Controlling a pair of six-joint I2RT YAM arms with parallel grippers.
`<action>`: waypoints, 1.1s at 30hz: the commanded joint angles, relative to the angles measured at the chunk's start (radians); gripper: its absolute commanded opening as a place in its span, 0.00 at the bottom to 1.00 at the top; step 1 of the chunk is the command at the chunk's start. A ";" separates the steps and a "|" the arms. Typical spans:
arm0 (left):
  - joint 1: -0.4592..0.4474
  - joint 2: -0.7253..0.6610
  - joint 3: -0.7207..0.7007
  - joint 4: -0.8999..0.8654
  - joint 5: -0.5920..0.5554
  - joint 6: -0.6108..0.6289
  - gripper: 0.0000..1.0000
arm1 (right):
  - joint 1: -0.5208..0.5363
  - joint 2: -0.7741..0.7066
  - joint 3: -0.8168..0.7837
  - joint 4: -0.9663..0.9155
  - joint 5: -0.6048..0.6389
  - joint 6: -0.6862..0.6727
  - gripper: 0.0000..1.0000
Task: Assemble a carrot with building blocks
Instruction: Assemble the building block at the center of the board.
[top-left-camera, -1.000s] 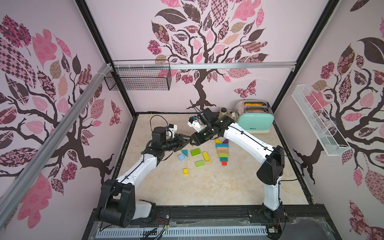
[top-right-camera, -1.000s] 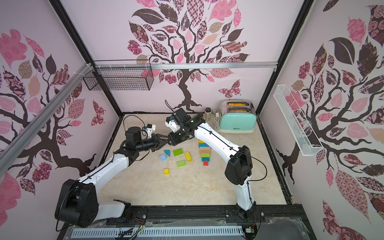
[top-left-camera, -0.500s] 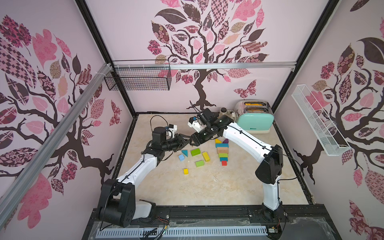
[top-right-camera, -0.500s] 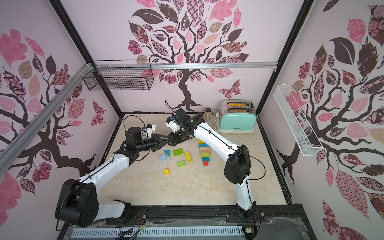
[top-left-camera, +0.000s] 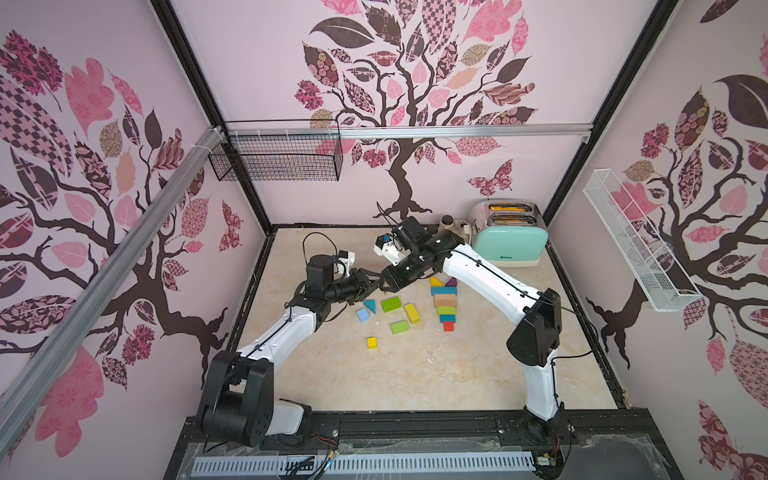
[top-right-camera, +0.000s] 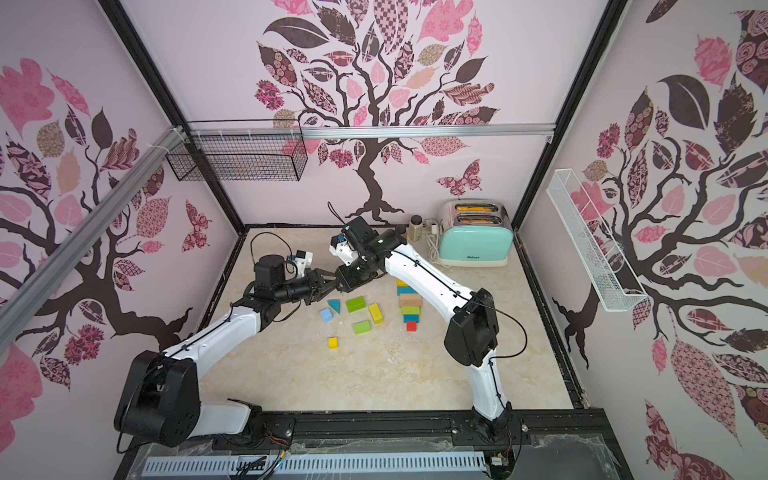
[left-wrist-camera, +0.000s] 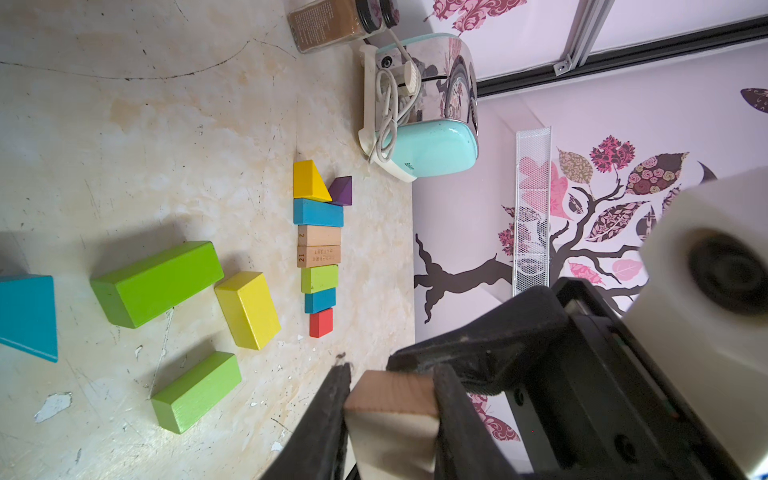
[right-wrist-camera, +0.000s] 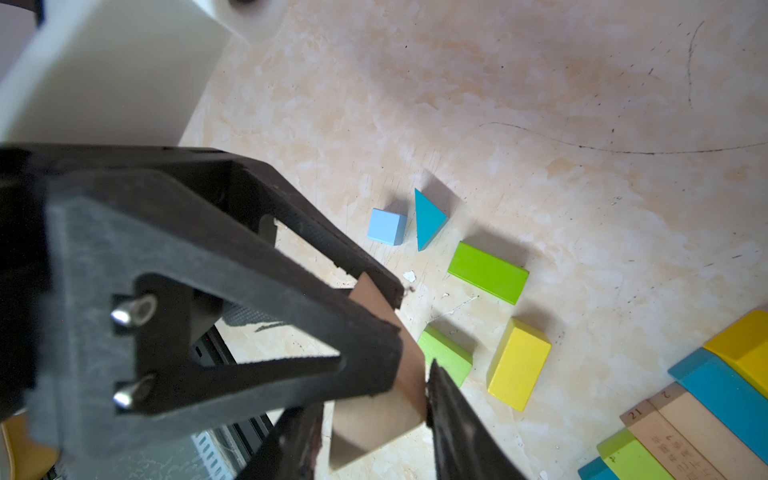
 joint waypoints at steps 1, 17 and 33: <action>-0.022 0.009 -0.015 0.001 0.086 0.006 0.36 | 0.010 0.013 0.059 0.091 -0.007 -0.005 0.44; -0.025 0.015 -0.016 -0.009 0.107 0.015 0.39 | 0.021 0.059 0.106 0.084 -0.001 -0.007 0.21; -0.004 -0.021 0.023 -0.139 0.015 0.088 0.86 | 0.019 0.061 0.087 0.071 0.103 0.070 0.09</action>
